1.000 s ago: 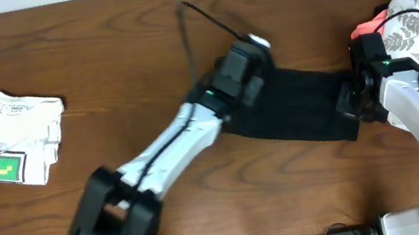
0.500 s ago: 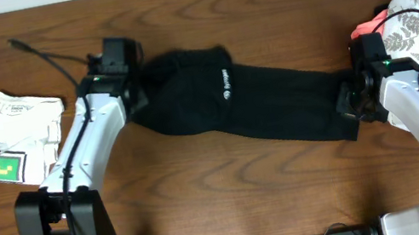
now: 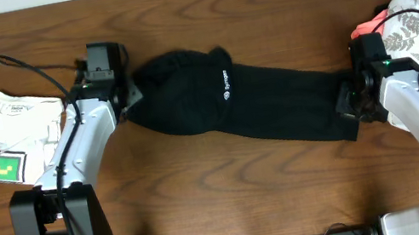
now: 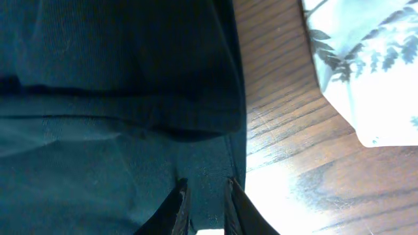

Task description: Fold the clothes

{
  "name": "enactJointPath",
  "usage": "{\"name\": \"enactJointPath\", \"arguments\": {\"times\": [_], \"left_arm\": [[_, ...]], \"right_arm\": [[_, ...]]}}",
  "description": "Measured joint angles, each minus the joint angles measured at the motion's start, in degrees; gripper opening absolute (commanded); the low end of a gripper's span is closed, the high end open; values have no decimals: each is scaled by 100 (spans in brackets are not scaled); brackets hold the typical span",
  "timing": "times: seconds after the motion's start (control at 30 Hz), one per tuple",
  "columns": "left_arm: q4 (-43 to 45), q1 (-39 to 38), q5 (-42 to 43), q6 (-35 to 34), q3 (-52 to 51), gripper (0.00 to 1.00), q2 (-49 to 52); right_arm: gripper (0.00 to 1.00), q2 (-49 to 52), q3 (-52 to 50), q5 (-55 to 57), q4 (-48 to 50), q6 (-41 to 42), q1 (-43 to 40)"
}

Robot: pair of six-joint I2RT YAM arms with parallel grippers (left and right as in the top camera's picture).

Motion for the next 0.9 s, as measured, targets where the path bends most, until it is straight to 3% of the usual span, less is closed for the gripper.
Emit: {"name": "enactJointPath", "arguments": {"times": [0.17,0.43,0.9], "left_arm": [[774,-44,1139,968,0,64,2],[1314,-87,2015,2256,0,65,214],[2166,-494,2577,2964,0,64,1228]], "right_arm": [[17,0,0,-758,232,-780,11],[18,0,-2,-1257,413,-1305,448],[15,525,-2,-1139,1416,-1187,925]]}}
